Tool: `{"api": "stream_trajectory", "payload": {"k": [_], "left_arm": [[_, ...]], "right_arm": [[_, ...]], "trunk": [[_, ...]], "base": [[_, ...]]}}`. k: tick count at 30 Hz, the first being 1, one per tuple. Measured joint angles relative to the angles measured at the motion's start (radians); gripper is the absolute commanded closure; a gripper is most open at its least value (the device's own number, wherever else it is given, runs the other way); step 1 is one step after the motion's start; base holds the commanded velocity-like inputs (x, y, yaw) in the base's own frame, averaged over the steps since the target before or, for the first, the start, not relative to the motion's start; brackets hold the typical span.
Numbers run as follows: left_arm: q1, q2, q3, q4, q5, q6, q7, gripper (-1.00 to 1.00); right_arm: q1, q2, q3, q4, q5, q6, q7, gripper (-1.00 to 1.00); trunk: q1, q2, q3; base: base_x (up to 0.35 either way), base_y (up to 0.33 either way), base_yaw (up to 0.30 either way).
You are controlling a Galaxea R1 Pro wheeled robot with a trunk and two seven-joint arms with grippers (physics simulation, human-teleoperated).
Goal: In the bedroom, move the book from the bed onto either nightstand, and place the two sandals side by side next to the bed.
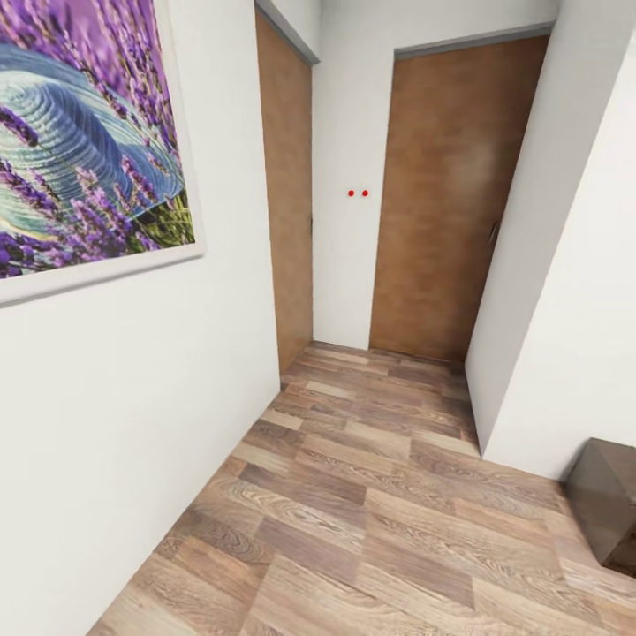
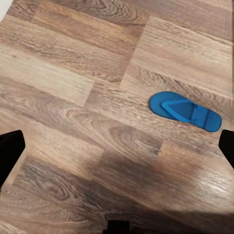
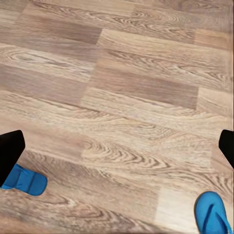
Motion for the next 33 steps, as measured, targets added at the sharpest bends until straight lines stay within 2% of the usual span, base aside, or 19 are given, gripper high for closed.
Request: {"api": "stream_trajectory", "payload": {"k": [6, 24, 28, 33], "left_arm": [[0.0, 0.0, 0.0, 0.001, 0.001, 0.0, 0.001, -1.0], [0.0, 0.0, -0.003, 0.002, -0.001, 0.0, -0.001, -1.0], [0.0, -0.001, -0.002, 0.003, -0.001, 0.0, -0.001, -1.0], [0.0, -0.004, -0.003, 0.003, -0.002, 0.0, 0.001, -1.0]], "right_arm": [[0.0, -0.014, 0.0, -0.005, 0.0, 0.0, 0.001, -1.0], [0.0, -0.018, -0.001, -0.008, 0.0, 0.0, -0.001, -1.0], [0.0, -0.018, -0.002, -0.009, 0.001, 0.0, -0.002, -1.0], [0.001, -0.019, 0.0, 0.006, -0.002, 0.002, -0.004, -1.0]], "trunk": [[0.0, 0.0, 0.0], [0.0, 0.0, 0.0], [0.0, 0.0, 0.0], [0.0, 0.0, 0.0]], "base": [[0.0, 0.212, -0.283], [0.032, 0.275, -0.283], [0.01, 0.123, -0.266], [0.001, 0.007, -0.022]]}}
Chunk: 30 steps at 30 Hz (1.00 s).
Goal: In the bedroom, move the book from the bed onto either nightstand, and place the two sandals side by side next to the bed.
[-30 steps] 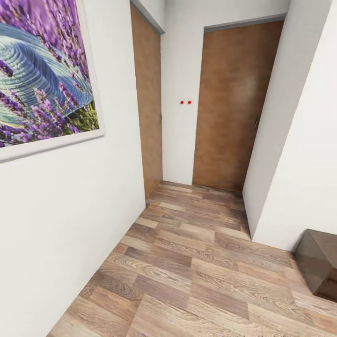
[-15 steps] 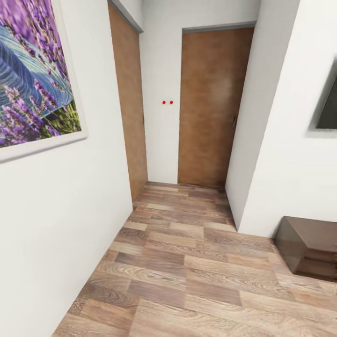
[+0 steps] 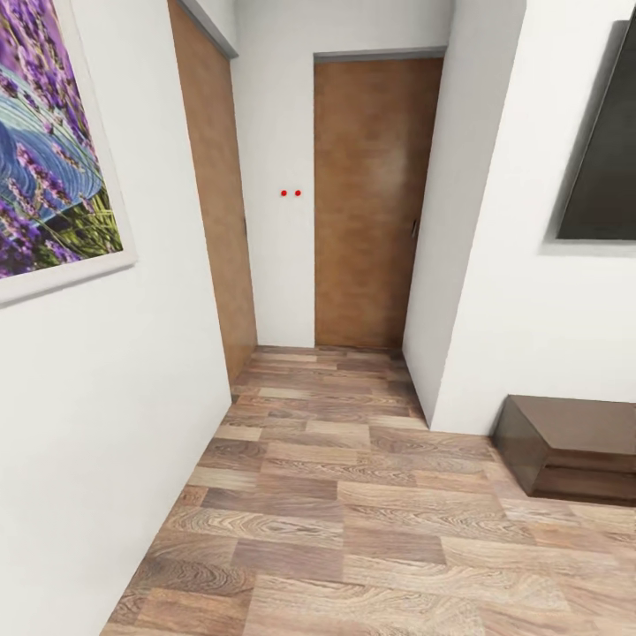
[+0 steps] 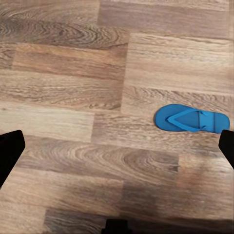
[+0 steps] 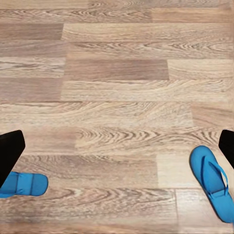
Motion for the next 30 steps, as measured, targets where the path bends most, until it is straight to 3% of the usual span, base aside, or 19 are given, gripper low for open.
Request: {"api": "stream_trajectory", "payload": {"k": [26, 27, 30], "left_arm": [[0.0, -0.008, -0.004, 0.008, -0.001, 0.003, -0.002, -1.0], [0.0, -0.023, -0.01, -0.02, -0.002, 0.005, -0.003, -1.0], [0.0, -0.032, -0.044, -0.065, -0.003, 0.006, -0.004, -1.0]], "right_arm": [[-0.002, 0.001, -0.002, 0.017, 0.003, -0.002, -0.005, -1.0], [-0.004, 0.0, -0.002, 0.017, 0.004, -0.003, -0.005, -1.0], [-0.004, -0.001, -0.004, 0.015, 0.004, -0.008, -0.006, -1.0]], "trunk": [[0.0, 0.0, 0.0], [0.0, 0.0, 0.0], [0.0, 0.0, 0.0]], "base": [[0.0, 0.0, -0.002], [0.0, 0.0, -0.133], [0.0, 0.0, -0.227]]}}
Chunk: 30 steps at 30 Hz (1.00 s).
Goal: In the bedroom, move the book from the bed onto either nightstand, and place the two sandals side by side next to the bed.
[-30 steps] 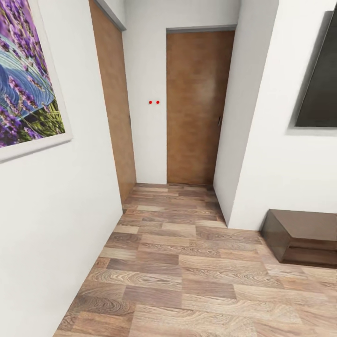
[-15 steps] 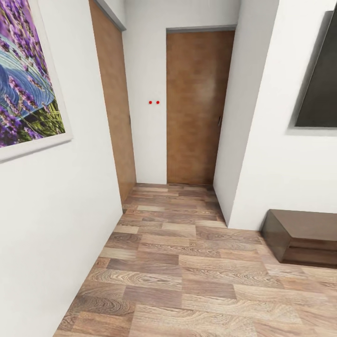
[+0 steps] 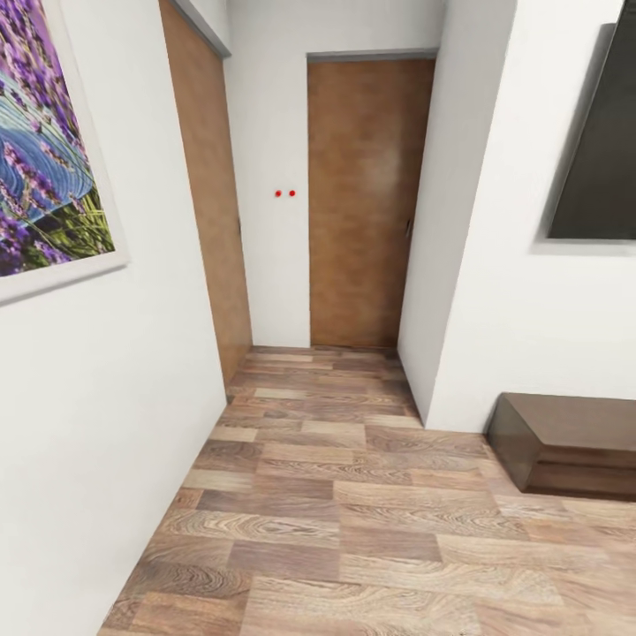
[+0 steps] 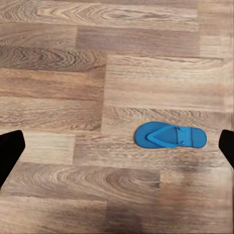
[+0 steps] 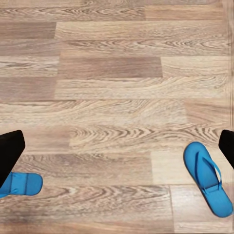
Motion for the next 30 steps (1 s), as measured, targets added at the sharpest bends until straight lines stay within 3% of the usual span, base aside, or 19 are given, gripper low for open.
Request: {"api": "stream_trajectory", "payload": {"k": [6, 9, 12, 18, 23, 30], "left_arm": [[-0.011, -0.003, -0.025, -0.079, -0.002, 0.006, 0.001, -1.0], [-0.031, -0.004, -0.097, -0.177, -0.002, 0.078, 0.002, -1.0], [-0.049, -0.005, -0.122, -0.2, -0.002, 0.148, 0.002, -1.0], [-0.091, -0.009, -0.138, -0.203, -0.003, 0.271, 0.001, -1.0], [-0.138, -0.008, -0.141, -0.169, -0.002, 0.414, 0.001, -1.0], [-0.164, -0.01, -0.143, -0.13, -0.002, 0.448, -0.005, -1.0]], "right_arm": [[0.0, -0.002, -0.001, -0.001, -0.001, -0.005, 0.0, -1.0], [0.0, -0.003, -0.001, -0.001, -0.002, -0.005, 0.0, -1.0], [0.0, -0.003, 0.0, -0.002, -0.002, -0.005, 0.0, -1.0], [0.0, -0.002, 0.001, -0.002, -0.001, -0.005, 0.001, -1.0], [0.0, -0.001, 0.004, 0.0, 0.0, -0.004, 0.002, -1.0], [0.0, 0.0, 0.006, 0.0, 0.001, -0.005, 0.003, -1.0]], "trunk": [[0.0, 0.0, 0.0], [0.0, 0.0, 0.0], [0.0, 0.0, 0.0], [0.0, 0.0, 0.0], [0.0, 0.0, 0.0], [0.0, 0.0, 0.0]], "base": [[0.0, 0.0, -0.26], [0.0, 0.0, -0.269], [0.0, 0.0, -0.269], [0.0, 0.001, -0.27], [0.0, 0.138, -0.27], [0.0, 0.281, -0.27]]}}
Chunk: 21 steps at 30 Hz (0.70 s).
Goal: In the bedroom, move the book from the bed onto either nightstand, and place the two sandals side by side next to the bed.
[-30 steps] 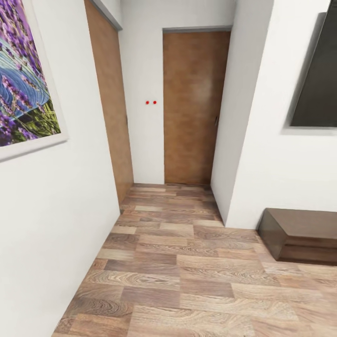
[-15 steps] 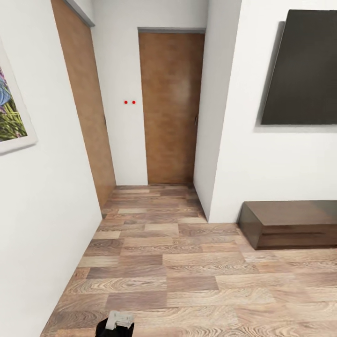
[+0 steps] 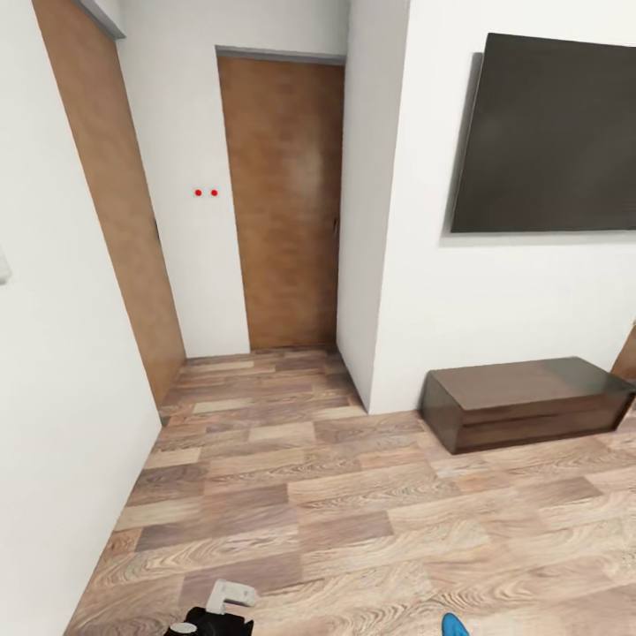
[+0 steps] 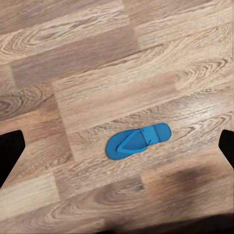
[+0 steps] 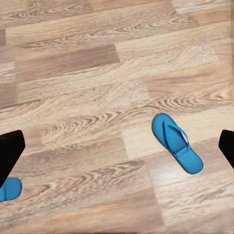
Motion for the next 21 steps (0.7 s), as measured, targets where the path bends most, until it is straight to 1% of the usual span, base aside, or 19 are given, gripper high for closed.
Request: {"api": "stream_trajectory", "payload": {"k": [3, 4, 5, 6, 13, 18, 19, 21], "left_arm": [[-0.002, -0.002, -0.011, 0.004, 0.0, 0.005, -0.015, -1.0], [-0.003, -0.001, -0.022, 0.004, 0.0, 0.007, -0.021, -1.0], [-0.003, -0.001, -0.044, 0.005, 0.001, 0.016, -0.027, -1.0], [-0.004, -0.001, -0.051, 0.005, 0.0, 0.022, -0.029, -1.0], [-0.004, -0.001, -0.066, 0.005, -0.001, 0.032, -0.032, -1.0], [-0.004, -0.001, -0.091, 0.005, 0.0, 0.033, -0.032, -1.0], [-0.004, -0.001, -0.104, 0.005, 0.0, 0.032, -0.033, -1.0], [-0.004, -0.001, -0.108, 0.005, 0.0, 0.032, -0.032, -1.0]], "right_arm": [[0.0, 0.0, -0.001, 0.0, 0.0, 0.0, 0.0, -1.0], [0.0, 0.0, -0.001, -0.001, 0.0, 0.0, 0.0, -1.0], [0.0, 0.0, -0.001, 0.0, 0.0, 0.0, 0.0, -1.0], [0.0, 0.0, -0.001, 0.0, 0.0, 0.0, 0.0, -1.0], [0.0, 0.0, 0.0, 0.001, 0.0, -0.001, 0.0, -1.0], [0.0, 0.0, -0.001, 0.0, 0.0, -0.001, 0.0, -1.0], [0.0, 0.0, -0.002, 0.0, 0.0, -0.001, 0.0, -1.0], [0.0, 0.0, -0.002, 0.0, 0.0, -0.001, 0.0, -1.0]], "trunk": [[0.0, 0.0, 0.0], [0.0, 0.0, 0.0], [0.0, 0.0, 0.0], [0.0, 0.0, 0.0], [0.0, 0.0, 0.001], [0.0, 0.0, 0.002], [0.0, 0.0, 0.003], [0.0, 0.0, 0.003]], "base": [[-0.013, 0.318, -0.27], [-0.074, 0.324, -0.27], [-0.084, 0.325, -0.27], [-0.088, 0.325, -0.27], [-0.058, 0.296, -0.27], [-0.009, 0.078, -0.27], [-0.001, 0.012, -0.27], [-0.001, 0.007, -0.27]]}}
